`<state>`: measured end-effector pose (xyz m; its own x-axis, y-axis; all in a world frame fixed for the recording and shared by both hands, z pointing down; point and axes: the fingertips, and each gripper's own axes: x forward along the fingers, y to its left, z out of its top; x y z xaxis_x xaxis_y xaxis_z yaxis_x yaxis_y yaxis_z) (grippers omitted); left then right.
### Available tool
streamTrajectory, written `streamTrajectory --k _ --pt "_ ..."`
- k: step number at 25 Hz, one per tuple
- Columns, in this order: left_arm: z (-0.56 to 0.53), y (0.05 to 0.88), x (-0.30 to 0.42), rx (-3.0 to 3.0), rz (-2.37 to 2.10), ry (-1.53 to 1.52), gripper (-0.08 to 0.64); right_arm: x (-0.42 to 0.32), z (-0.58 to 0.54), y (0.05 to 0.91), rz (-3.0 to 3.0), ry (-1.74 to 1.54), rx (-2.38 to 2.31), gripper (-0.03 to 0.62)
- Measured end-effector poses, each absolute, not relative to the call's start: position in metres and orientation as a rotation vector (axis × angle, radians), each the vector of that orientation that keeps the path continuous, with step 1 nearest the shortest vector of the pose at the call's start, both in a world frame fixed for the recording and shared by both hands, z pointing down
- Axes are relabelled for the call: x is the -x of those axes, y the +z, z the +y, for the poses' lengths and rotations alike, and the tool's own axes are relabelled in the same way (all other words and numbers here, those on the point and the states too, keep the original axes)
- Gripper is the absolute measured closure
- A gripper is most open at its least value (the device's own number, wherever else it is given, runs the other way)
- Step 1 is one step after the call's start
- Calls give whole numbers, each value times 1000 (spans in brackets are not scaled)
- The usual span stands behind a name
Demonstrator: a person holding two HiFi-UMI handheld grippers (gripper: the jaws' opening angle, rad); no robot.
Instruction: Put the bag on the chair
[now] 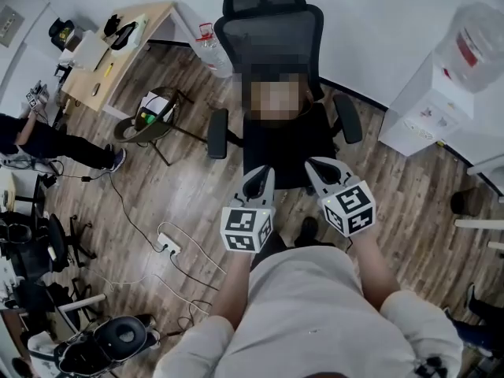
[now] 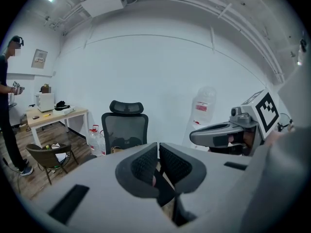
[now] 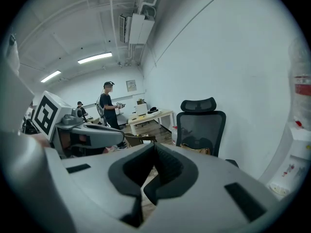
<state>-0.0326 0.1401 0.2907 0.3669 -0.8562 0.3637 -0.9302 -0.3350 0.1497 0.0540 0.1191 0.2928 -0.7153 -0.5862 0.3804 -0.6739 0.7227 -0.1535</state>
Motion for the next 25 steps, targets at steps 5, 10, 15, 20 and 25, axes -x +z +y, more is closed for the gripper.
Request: streamTrajectory --k 5,10,15,20,25 --pt "142 284 38 -2305 -1575 288 554 -54 121 286 -2638 400 -1005 586" --pt "143 283 37 -2309 -1560 292 554 -54 124 285 -2632 376 -995 588" --pt "145 284 34 -2300 -1542 272 554 -57 130 289 -2618 385 -985 588" --pt "146 291 26 -2295 -1517 272 554 -68 129 293 -2606 409 -1003 588" --pt "144 291 18 -2299 -1510 273 554 -77 127 296 -2606 423 -1013 588"
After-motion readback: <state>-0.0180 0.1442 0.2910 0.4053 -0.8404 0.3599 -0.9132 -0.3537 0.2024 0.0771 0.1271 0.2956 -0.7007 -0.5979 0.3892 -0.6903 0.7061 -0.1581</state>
